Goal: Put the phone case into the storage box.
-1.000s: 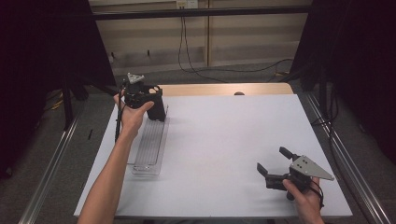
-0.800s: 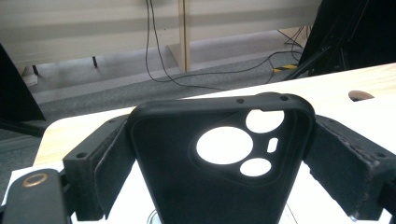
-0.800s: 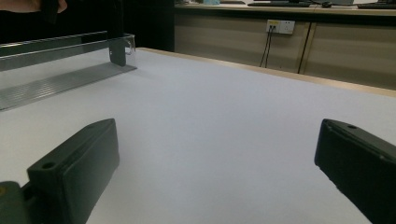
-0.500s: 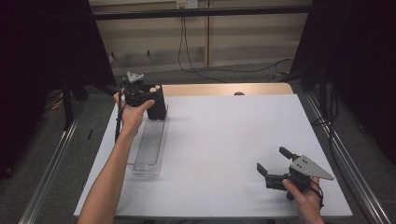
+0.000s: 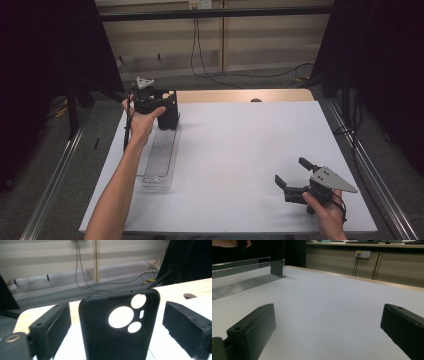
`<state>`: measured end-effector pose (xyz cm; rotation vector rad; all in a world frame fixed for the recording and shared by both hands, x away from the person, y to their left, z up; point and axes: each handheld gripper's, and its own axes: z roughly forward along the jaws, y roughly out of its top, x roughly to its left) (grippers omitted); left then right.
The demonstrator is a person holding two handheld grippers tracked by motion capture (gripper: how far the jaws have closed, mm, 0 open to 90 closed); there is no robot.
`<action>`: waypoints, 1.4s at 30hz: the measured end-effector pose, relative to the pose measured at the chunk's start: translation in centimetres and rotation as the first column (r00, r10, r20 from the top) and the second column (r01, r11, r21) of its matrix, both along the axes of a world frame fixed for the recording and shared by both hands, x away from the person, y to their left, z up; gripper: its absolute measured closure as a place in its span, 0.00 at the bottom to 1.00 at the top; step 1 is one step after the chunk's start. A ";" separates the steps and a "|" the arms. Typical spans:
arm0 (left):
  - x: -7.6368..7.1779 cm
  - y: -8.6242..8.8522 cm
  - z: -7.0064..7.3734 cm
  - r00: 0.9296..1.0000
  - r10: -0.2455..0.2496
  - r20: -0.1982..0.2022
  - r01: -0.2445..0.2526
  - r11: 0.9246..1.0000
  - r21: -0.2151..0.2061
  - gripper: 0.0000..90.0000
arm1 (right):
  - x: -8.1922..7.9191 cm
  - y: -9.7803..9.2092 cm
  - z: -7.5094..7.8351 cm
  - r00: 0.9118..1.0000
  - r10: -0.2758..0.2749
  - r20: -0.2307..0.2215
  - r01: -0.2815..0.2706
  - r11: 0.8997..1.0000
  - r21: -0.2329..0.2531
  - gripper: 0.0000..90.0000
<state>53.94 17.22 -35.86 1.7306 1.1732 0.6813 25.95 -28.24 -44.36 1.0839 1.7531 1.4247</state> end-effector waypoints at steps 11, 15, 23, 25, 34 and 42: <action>-0.1 0.4 0.4 1.000 -0.001 0.031 0.003 0.998 -0.061 0.03 | 0.0 0.0 0.0 1.000 0.003 0.000 -0.003 1.000 0.001 0.00; -0.2 0.6 0.6 0.998 -0.012 0.054 0.017 0.997 -0.079 0.02 | 0.0 0.0 0.0 1.000 0.003 0.000 -0.003 1.000 0.001 0.00; -0.3 0.8 0.7 0.997 -0.024 0.074 0.031 0.995 -0.095 0.02 | -0.1 0.0 0.0 1.000 0.005 -0.001 -0.005 1.000 0.003 0.00; -0.3 0.9 0.7 0.997 -0.026 0.077 0.034 0.994 -0.106 0.02 | -0.1 0.0 0.0 1.000 0.006 -0.001 -0.006 1.000 0.001 0.00; -0.3 1.2 0.8 0.993 -0.056 0.104 0.069 0.990 -0.122 0.02 | -0.1 -0.1 0.0 1.000 0.009 0.000 -0.009 1.000 0.003 0.00; -0.9 1.3 1.1 0.987 -0.077 0.141 0.093 0.989 -0.114 0.02 | -0.1 -0.3 -0.2 1.000 0.006 -0.005 -0.006 1.000 0.008 0.00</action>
